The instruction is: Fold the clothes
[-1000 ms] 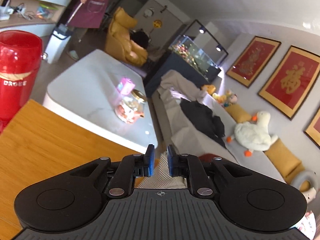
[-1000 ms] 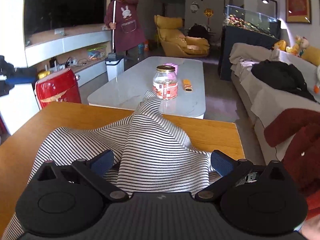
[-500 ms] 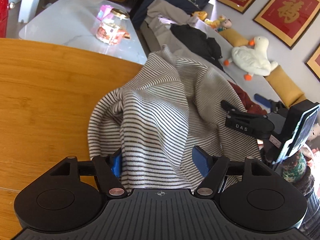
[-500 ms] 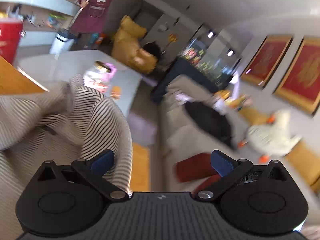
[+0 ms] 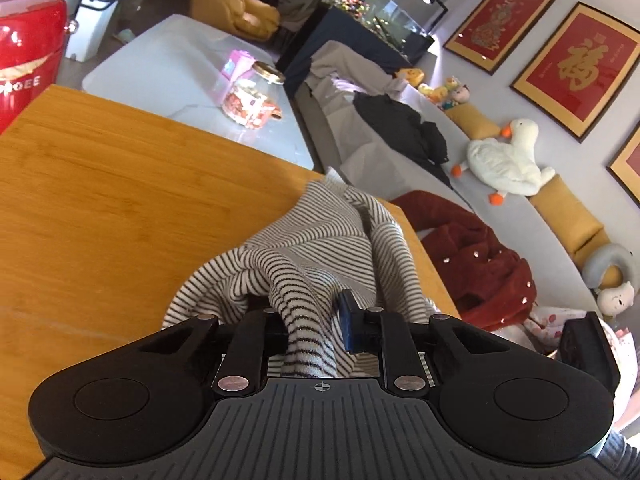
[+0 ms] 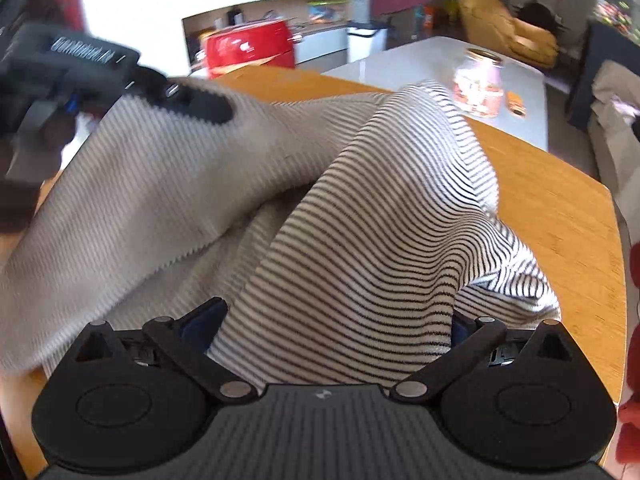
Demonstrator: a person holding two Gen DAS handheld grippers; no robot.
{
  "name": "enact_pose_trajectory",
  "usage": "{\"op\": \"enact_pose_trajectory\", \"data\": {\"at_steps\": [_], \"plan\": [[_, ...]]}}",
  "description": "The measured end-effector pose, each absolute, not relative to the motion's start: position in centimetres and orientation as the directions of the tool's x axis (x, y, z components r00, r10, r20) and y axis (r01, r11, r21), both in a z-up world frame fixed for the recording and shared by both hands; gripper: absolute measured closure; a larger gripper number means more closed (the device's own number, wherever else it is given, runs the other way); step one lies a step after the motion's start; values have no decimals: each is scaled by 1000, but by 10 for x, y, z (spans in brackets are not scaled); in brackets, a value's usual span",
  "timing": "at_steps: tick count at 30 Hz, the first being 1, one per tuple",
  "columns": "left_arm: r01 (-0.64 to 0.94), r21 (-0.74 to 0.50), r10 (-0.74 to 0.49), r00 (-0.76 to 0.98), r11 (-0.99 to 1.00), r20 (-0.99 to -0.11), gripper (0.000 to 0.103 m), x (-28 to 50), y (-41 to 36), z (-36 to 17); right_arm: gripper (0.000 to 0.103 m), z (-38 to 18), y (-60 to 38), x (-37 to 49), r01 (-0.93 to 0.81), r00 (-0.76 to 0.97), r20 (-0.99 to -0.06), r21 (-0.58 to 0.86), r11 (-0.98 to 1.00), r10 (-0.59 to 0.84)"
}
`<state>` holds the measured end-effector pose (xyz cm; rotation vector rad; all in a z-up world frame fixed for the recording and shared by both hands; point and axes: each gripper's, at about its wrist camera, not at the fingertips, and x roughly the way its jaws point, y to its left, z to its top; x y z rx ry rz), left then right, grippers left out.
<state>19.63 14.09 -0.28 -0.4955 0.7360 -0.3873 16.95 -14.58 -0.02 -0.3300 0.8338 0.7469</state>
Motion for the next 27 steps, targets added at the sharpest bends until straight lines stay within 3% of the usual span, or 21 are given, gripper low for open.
{"op": "enact_pose_trajectory", "data": {"at_steps": [2, 5, 6, 8, 12, 18, 20, 22, 27], "plan": [[155, -563, -503, 676, 811, -539, 79, 186, 149, -3, 0, 8, -141, 153, -719, 462, -753, -8, 695, 469], [167, -584, -529, 664, 794, -529, 41, 186, 145, -4, 0, 27, -136, 143, -652, 606, -665, -103, 751, 436], [171, -591, -537, 660, 789, -526, 39, 186, 144, -4, 0, 33, -134, 145, -614, 659, -628, -132, 778, 414], [179, -604, -554, 651, 777, -519, 40, 186, 141, -5, 0, 34, -125, 155, -594, 675, -624, -144, 792, 393], [194, -630, -586, 634, 752, -504, 55, 186, 136, -7, 0, 25, -106, 175, -564, 710, -634, -250, 787, 308], [48, -664, -439, 785, 746, -437, 57, 202, 209, 23, 0, 21, -132, 206, -283, 899, -438, -582, 763, -1], [-18, -701, -430, 778, 713, -458, 60, 211, 231, 17, 0, 17, -152, 223, -222, 893, -446, -568, 793, -69], [-64, -736, -465, 737, 674, -490, 58, 219, 244, 3, 0, 11, -171, 236, -212, 864, -498, -492, 844, -73], [-75, -746, -534, 651, 662, -540, 36, 211, 251, -21, 0, 4, -187, 244, -209, 836, -549, -358, 910, -24]]}}
